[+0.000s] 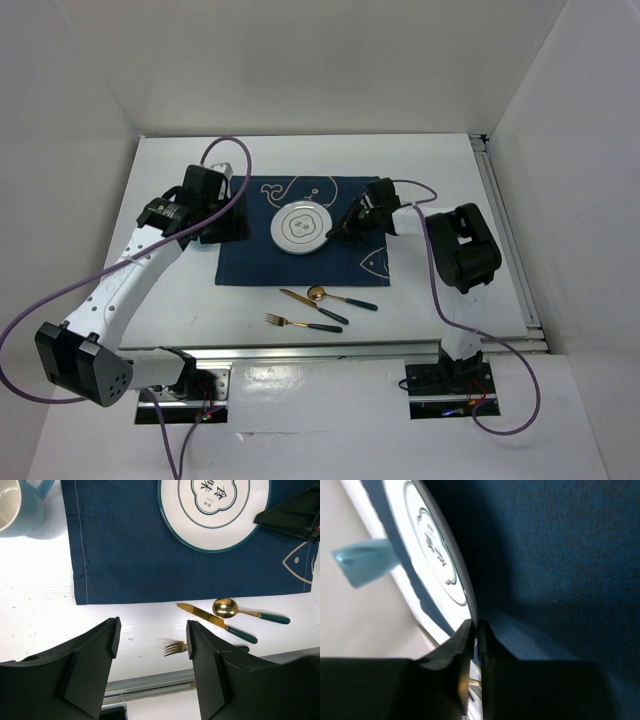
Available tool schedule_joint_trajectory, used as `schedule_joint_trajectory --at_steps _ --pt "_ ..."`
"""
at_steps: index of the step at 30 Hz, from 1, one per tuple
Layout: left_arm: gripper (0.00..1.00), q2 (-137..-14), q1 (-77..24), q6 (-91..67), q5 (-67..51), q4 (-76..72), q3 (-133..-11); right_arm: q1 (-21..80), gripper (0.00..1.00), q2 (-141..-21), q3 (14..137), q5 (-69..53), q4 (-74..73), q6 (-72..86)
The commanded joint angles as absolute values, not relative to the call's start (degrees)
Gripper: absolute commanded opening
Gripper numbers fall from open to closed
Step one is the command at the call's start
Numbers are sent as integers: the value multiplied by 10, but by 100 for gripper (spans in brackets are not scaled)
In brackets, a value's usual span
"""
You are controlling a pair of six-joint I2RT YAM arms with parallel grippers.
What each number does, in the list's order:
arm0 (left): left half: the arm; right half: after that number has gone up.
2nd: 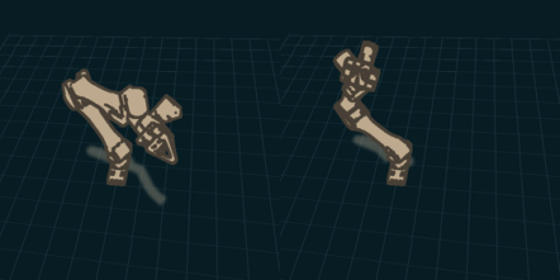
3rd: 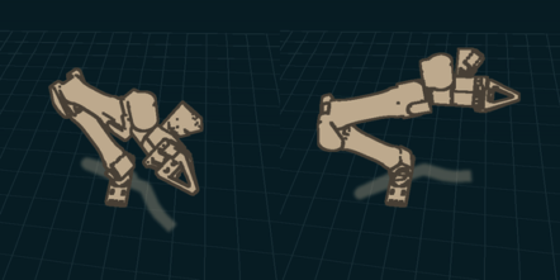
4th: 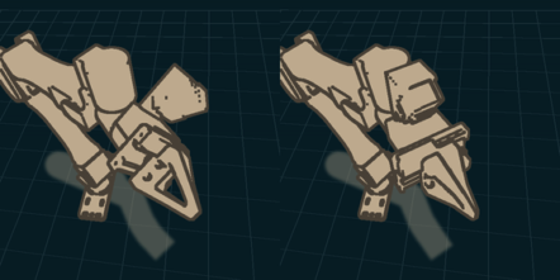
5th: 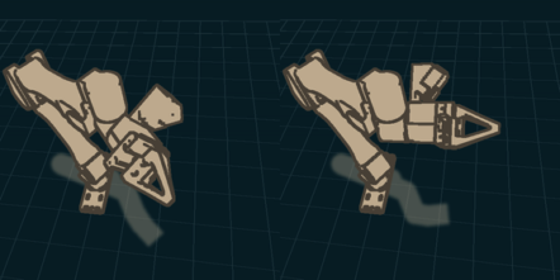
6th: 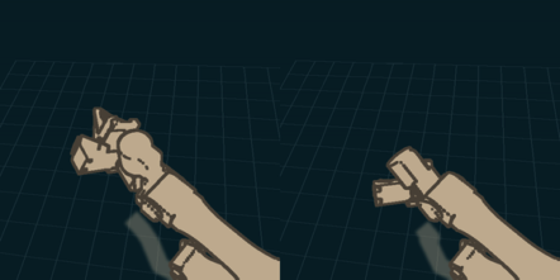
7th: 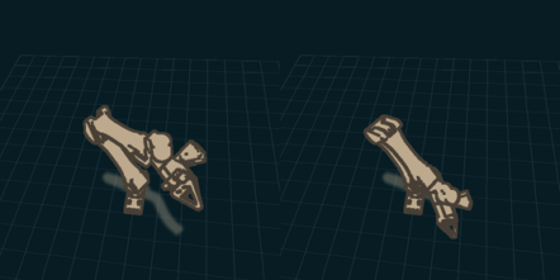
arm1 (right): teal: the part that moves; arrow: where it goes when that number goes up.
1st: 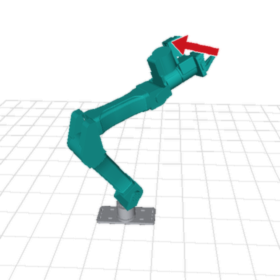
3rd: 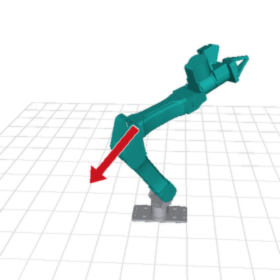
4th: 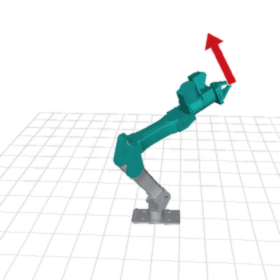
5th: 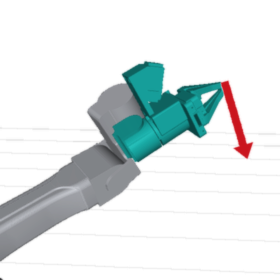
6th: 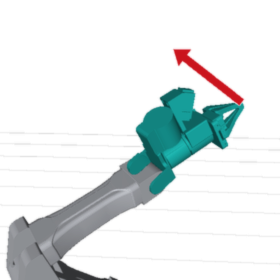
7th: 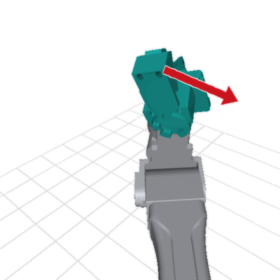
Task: Set the dinner table for one person
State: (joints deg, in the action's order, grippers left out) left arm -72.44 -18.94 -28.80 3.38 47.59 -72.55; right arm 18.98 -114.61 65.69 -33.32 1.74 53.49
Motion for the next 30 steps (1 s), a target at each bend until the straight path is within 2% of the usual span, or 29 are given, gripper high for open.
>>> schedule_joint_trajectory --at_steps 1,3,4,8,14,17,21,26,30 --pt "72 -706 -186 -291 40 475 -718 203 17 -1150 701 -326 -3 526" --pt "72 -706 -186 -291 46 475 -718 219 39 -1156 727 -294 -60 500" --pt "72 -706 -186 -291 46 475 -718 219 58 -1148 735 -279 -80 489" --pt "72 -700 -186 -291 51 475 -725 233 76 -1066 727 -204 -150 451" --pt "72 -695 -186 -280 56 480 -736 257 77 -905 672 -97 -212 320" --pt "72 -695 -186 -280 56 474 -736 306 70 -868 659 -55 -285 253" --pt "72 -700 -186 -275 56 468 -736 398 56 -848 631 -23 -346 242" --pt "72 -707 -186 -275 73 468 -746 553 56 -860 608 14 -358 234" --pt "72 -712 -186 -287 85 483 -762 615 56 -903 594 29 -323 210"
